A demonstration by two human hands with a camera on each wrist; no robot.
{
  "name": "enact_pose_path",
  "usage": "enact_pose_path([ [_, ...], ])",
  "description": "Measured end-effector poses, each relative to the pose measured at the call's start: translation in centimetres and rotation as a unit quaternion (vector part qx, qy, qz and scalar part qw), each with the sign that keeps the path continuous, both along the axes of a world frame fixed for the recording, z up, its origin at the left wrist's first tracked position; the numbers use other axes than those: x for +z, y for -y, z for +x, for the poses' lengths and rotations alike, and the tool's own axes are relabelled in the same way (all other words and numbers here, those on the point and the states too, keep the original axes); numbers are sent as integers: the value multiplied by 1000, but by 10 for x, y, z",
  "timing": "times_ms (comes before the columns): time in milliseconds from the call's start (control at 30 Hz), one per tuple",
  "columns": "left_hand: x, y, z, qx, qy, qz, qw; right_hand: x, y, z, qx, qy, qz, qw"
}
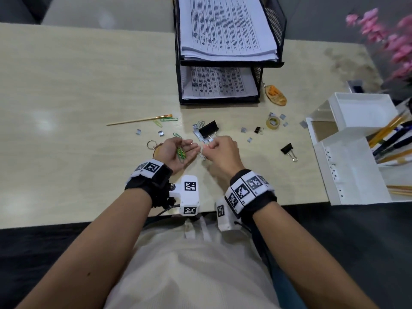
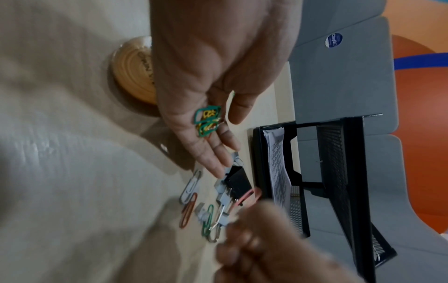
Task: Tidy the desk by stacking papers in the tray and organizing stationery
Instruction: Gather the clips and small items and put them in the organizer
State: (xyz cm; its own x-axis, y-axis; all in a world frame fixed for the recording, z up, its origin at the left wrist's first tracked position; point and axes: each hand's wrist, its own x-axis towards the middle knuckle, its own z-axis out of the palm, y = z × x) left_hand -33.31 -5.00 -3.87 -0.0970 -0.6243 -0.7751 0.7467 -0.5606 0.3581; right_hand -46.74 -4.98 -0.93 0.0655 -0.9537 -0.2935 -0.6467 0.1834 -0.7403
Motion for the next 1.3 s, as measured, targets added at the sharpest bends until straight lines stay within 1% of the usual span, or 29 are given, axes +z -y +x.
enact_pose_path([
  [67, 1, 0, -5, -21, -30, -5, 999, 14, 1, 8, 29, 67, 10, 997],
  [100, 1, 0, -7, -30, -38, -3, 999, 19, 4, 9, 43, 79, 11, 996],
  [133, 0, 1, -7, -39, -36, 5, 999, 20, 9, 9, 46, 73, 1, 996],
  [200, -4, 4, -6, -47, -16, 32, 998, 13, 23, 1, 25, 52, -27, 998],
  [267, -8, 6, 0, -55, 14, 46, 997, 1, 31, -8, 16, 9, -41, 999],
  [333, -8, 7, 4, -69, 29, 46, 996, -13, 32, -15, 50, -72, -42, 995],
  [400, -8, 7, 7, -73, 25, 42, 996, -25, 29, -22, 91, -136, -45, 985],
  [467, -8, 7, 11, -63, 19, 44, 997, -31, 26, -26, 95, -168, -53, 980],
  [600, -10, 6, 16, -50, 11, 48, 998, -35, 23, -24, 92, -193, -72, 974],
  [733, -9, 5, 18, -50, 18, 50, 997, -35, 22, -15, 101, -250, -42, 962],
  [800, -8, 4, 19, -49, 18, 48, 997, -31, 21, -12, 98, -248, -40, 963],
  [867, -8, 4, 21, -48, 14, 46, 998, -23, 15, -9, 83, -204, -44, 974],
  [933, -7, 3, 23, -46, 12, 45, 998, -17, 7, -5, 61, -158, -26, 985],
  [1000, -8, 2, 23, -48, 9, 44, 998, -17, 0, -2, 53, -144, -5, 988],
  [1200, -7, -3, 25, -50, 14, 42, 998, -31, -3, -1, 50, -169, -9, 984],
  [1300, -7, -5, 27, -48, 15, 39, 998, -32, 0, -2, 67, -205, -1, 976],
])
